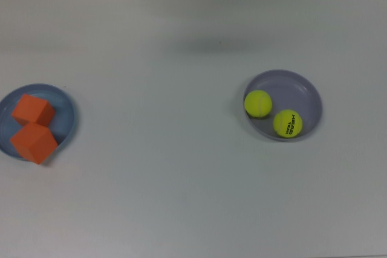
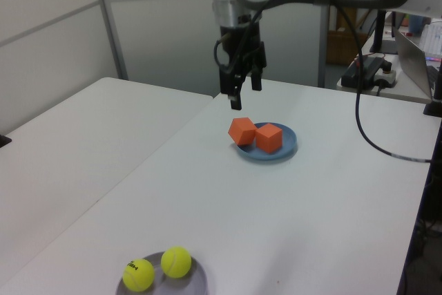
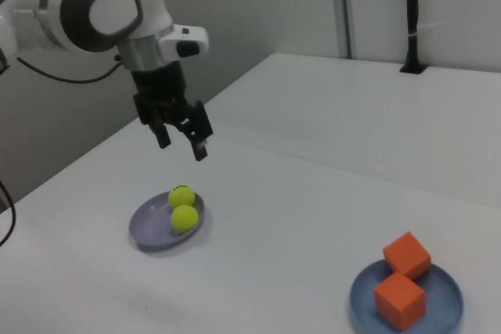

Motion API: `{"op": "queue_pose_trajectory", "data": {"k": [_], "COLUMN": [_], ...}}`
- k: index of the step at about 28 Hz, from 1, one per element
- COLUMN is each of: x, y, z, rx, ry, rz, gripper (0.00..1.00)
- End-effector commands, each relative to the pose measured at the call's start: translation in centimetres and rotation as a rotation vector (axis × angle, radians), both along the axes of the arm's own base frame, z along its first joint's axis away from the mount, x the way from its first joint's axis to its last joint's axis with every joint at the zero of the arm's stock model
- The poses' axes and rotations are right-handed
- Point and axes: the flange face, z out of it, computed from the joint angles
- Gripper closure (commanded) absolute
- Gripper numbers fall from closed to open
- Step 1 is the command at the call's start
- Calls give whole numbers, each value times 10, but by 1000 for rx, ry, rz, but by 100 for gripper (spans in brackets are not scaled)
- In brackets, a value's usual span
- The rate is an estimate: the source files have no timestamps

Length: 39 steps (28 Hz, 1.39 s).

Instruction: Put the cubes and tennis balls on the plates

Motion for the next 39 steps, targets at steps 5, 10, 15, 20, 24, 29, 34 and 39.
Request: {"op": "queue_pose_trajectory", "data": {"k": [5,10,15,20,24,29,34,39], "x": [1,-1,-3,-1,2,3,0,-3], "y": [-17,-20,-38,-53,-72,-89,-98,-98], "z": [-7,-3,5,6,6,6,11,16], "rx": [-57,-60,-65,-68,-62,-62,-57,-57], "ry": [12,5,-4,-7,-9,-6,-13,-19], "rz": [-21,-29,-55,-79,-114,-150,-163,-174], "gripper": [0,0,0,0,0,0,0,0]}}
